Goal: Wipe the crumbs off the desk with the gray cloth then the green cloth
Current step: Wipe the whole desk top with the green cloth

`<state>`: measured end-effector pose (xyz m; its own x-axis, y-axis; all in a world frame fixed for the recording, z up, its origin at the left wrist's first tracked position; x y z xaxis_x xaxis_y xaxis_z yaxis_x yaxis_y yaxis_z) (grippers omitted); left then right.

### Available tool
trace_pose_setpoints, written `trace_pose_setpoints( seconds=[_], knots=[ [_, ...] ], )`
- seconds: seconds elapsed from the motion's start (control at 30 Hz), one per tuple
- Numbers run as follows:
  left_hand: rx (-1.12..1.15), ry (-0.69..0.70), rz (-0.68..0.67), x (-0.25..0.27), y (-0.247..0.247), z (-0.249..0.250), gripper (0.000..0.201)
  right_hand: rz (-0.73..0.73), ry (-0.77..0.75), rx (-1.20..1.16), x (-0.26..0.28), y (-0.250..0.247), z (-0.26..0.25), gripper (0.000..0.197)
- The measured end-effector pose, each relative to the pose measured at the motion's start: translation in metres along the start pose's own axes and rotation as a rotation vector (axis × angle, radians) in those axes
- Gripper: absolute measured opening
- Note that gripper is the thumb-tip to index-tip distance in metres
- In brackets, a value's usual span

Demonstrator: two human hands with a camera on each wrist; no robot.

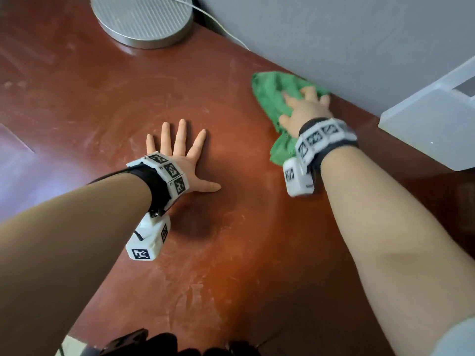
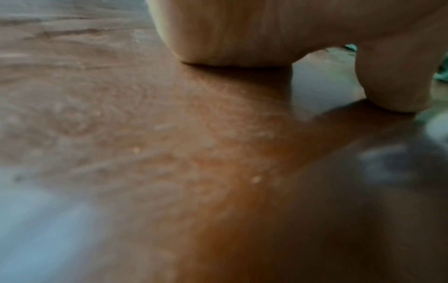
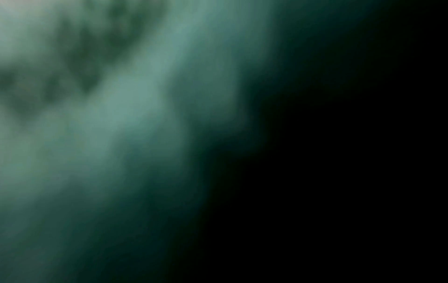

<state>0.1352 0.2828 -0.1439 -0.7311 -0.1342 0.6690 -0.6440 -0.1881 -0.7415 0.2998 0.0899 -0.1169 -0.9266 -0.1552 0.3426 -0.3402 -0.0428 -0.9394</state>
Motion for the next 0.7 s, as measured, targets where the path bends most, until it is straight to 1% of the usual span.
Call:
trace_pose_setpoints(
  seconds=[0.07,0.1,0.17,0.2,0.27,0.3,0.33,0.37,0.4,0.43,0.47,0.5,0.53,0.6,0.67,0.7],
  knots=[
    [0.008,0.003,0.009,0.000,0.000,0.000,0.118,-0.005,-0.201,0.029,0.029,0.010,-0.013,0.056],
    [0.006,0.006,0.012,-0.001,0.000,0.000,0.118,-0.025,-0.276,0.028,0.045,0.015,-0.015,0.056],
    [0.008,0.014,0.017,-0.002,0.001,0.001,0.119,-0.092,-0.368,0.024,0.069,0.022,-0.014,0.054],
    [0.012,0.019,0.025,-0.002,0.001,0.001,0.119,-0.130,-0.387,0.029,0.073,0.022,-0.012,0.053],
    [0.018,0.042,0.045,0.002,0.000,0.001,0.116,-0.166,-0.353,0.026,0.067,0.015,-0.006,0.050],
    [0.029,0.063,0.056,0.004,0.000,-0.001,0.113,-0.135,-0.286,0.006,0.058,0.009,-0.001,0.050],
    [0.037,0.075,0.072,0.004,-0.001,-0.005,0.109,-0.072,-0.182,-0.029,0.044,0.002,0.006,0.050],
    [0.041,0.072,0.083,0.004,-0.004,-0.012,0.105,-0.013,-0.045,-0.074,0.030,-0.005,0.011,0.052],
    [0.054,0.045,0.086,0.006,-0.004,-0.024,0.103,0.008,0.097,-0.102,0.015,-0.007,0.016,0.053],
    [0.080,-0.011,0.082,0.009,-0.005,-0.039,0.104,-0.006,0.200,-0.081,0.003,-0.008,0.015,0.055],
    [0.112,-0.086,0.077,0.012,-0.005,-0.057,0.106,-0.030,0.258,-0.032,-0.008,-0.008,0.009,0.057],
    [0.130,-0.151,0.072,0.015,-0.005,-0.074,0.108,-0.048,0.276,0.022,-0.020,-0.008,0.002,0.060],
    [0.129,-0.185,0.068,0.017,-0.004,-0.087,0.110,-0.061,0.258,0.081,-0.032,-0.009,-0.006,0.062],
    [0.101,-0.180,0.075,0.014,-0.002,-0.101,0.110,-0.082,0.163,0.219,-0.053,-0.012,-0.023,0.064],
    [0.093,-0.167,0.051,0.011,-0.001,-0.103,0.112,-0.080,0.033,0.342,-0.070,-0.017,-0.043,0.057],
    [0.093,-0.164,0.030,0.009,0.001,-0.102,0.113,-0.075,-0.009,0.360,-0.072,-0.022,-0.054,0.055]
  ],
)
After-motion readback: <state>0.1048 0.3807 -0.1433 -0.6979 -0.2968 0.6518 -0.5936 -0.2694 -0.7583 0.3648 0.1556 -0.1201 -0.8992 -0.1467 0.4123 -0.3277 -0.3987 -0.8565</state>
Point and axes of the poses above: each hand's wrist, its own x-axis away from the middle knuckle, its own y-axis out of the palm, z = x × y, the point moved 4 cm from there along -x, towards the middle knuckle, and after that the axes turned 3 degrees about y, right-handed, at the moved point
